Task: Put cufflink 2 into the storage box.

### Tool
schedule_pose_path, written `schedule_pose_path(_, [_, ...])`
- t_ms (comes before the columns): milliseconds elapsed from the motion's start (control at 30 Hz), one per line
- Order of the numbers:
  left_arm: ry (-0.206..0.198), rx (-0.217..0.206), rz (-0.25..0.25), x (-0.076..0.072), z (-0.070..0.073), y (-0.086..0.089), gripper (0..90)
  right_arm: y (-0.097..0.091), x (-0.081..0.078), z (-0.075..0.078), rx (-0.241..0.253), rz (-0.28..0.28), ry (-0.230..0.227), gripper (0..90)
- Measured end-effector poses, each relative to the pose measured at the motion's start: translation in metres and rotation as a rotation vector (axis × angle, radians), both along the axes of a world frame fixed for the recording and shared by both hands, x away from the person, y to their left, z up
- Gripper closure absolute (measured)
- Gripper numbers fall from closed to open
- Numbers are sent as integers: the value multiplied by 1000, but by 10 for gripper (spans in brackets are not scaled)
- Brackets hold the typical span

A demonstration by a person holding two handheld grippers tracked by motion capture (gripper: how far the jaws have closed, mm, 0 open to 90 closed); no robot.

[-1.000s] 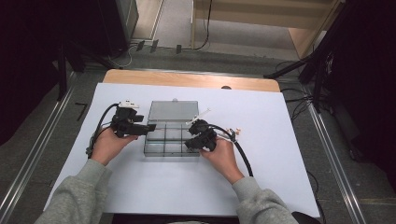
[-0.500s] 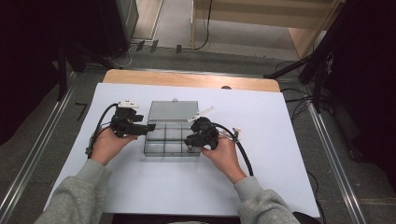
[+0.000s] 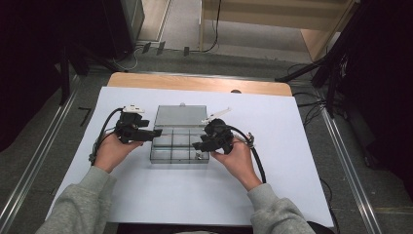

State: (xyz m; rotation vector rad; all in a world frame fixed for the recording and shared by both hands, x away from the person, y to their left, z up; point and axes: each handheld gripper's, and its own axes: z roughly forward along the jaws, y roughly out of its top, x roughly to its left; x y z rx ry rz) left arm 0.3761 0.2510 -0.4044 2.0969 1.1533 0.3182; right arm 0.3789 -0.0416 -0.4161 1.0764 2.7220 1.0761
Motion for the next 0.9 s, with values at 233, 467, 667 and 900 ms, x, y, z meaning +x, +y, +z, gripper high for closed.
schedule_pose_path(233, [-1, 0, 6, 0, 0, 1, 325, -7, 2, 4, 0, -7, 1, 483])
schedule_pose_path(467, [0, -1, 9, 0, 0, 1, 324, -14, 3, 9, 1, -23, -7, 493])
schedule_pose_path(667, [1, -1, 8, 0, 0, 1, 324, -21, 5, 11, -4, -39, -21, 498])
schedule_pose_path(900, [-2, 0, 6, 0, 0, 0, 324, -30, 9, 13, -10, -63, -28, 505])
